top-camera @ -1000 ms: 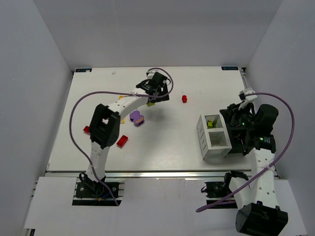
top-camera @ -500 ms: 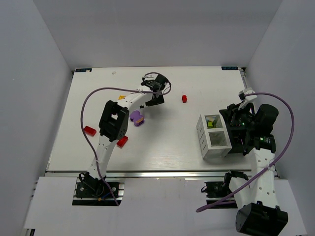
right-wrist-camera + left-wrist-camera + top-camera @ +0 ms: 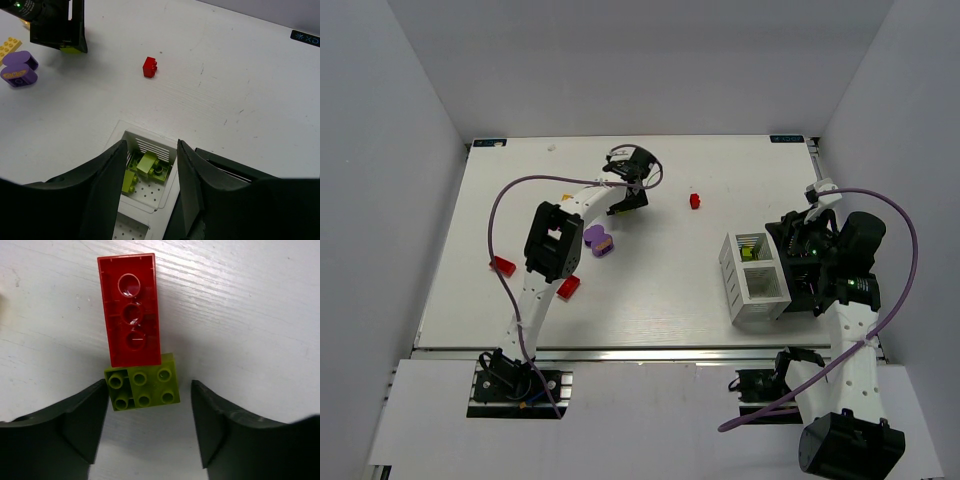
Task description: Sort the legos into containers by color
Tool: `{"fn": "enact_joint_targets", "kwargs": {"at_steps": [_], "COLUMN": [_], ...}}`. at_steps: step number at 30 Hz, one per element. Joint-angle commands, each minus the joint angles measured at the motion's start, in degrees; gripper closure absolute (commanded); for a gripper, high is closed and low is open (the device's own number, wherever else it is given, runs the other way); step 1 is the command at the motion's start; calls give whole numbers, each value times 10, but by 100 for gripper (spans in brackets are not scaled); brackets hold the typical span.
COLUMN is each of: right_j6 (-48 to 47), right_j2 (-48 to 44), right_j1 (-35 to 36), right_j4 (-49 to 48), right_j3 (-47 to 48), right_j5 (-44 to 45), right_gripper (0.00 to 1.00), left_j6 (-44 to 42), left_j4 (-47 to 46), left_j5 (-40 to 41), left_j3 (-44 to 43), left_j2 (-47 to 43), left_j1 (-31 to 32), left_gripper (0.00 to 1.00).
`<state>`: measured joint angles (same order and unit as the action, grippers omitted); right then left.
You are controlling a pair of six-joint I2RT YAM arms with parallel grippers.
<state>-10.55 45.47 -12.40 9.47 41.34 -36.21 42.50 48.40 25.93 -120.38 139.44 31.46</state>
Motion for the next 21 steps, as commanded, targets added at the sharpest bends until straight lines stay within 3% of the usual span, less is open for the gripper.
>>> {"fn": "enact_joint_targets", "kwargs": {"at_steps": [1,5,6,8,9,11,14,15,16,18,21], "right_j6": [-1,-1,-1,-2,-2,-3,-3,-4,-4,-3,-3], "right_j2": [-2,-1,-2,-2,-2,-1,1,0,0,-1,-2], "right_j1": [-3,-2,-3,-1,-2,-2,-1,-1,-2,-3,-2], "right_j4": [-8,-10,-9,-9,-9,-9,-7,-8,-8,-8,-8], "right_j3": [-3,-4,-4,-5,-4,-4,-5,-4,-4,-5,-6], "right_j5": [-6,-6,-6,-7,-9,-11,-20,-22,-21,-19,-19], "right_gripper": [50,50,50,50,50,50,50,50,50,50,51], "left_j6": [-6,-5,-6,-31,-49,-112,-201,-206,-205,-210,-234], "left_j4": [-6,-2,-5,-16,-45,-88,-287,-434,-504,-559,-523], "left_j5": [-14,-25,-25,-29,-38,-80,-338,-472,-519,-616,-720], "left_j3": [-20,-13,-7,6,28,61,226,281,364,378,308], "left_j2": [1,-7,-14,-52,-72,-143,-277,-309,-331,-338,-280], "left_j1": [2,2,2,10,10,25,26,26,26,26,40], "left_gripper": [27,53,66,78,88,94,97,96,97,100,100]}}
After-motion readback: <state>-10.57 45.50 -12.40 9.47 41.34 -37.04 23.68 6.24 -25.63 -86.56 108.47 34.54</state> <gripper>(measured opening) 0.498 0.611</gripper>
